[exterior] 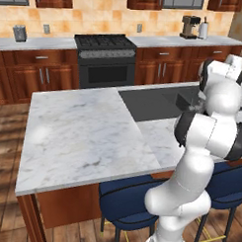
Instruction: There is a wine glass and glass cup on the dining counter. Place the wine bottle next to the wine glass and the juice bottle next to the glass cup.
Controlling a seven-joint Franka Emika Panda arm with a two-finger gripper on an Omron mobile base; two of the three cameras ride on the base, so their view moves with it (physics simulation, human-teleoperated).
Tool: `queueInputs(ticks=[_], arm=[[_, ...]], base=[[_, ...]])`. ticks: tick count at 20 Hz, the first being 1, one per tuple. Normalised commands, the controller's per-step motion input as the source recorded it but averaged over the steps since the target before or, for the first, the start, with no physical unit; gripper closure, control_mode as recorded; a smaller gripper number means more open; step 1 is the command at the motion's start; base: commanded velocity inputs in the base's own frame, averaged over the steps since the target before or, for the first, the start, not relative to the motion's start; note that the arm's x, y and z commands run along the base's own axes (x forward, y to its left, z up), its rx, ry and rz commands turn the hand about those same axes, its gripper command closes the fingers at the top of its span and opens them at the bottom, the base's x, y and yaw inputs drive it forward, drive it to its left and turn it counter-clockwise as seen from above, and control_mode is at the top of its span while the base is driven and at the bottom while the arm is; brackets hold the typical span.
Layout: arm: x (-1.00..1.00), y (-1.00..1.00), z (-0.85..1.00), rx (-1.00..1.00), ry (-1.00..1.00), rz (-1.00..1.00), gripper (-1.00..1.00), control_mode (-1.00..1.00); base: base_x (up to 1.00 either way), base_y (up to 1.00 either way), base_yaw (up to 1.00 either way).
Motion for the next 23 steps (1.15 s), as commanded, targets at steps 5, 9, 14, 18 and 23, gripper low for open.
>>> queueInputs(ticks=[5,9,14,18,23], arm=[[-0.40,0.47,0.21,-0.05,0.00,0.34,-1.00,-1.00],[-0.42,0.47,0.22,-0.09,-0.02,0.31,-1.00,-1.00],[-0.52,0.39,0.19,-0.11,-0.20,0.20,-1.00,-1.00],[-0.58,0.34,0.14,-0.07,-0.23,0.09,-1.00,-1.00],[-0.63,0.29,0.07,0.00,-0.25,0.00,-1.00,-1.00]], base=[[0.00,0.00,0.00],[0.00,0.00,0.00],[0.00,0.00,0.00],[0.00,0.00,0.00],[0.00,0.00,0.00]])
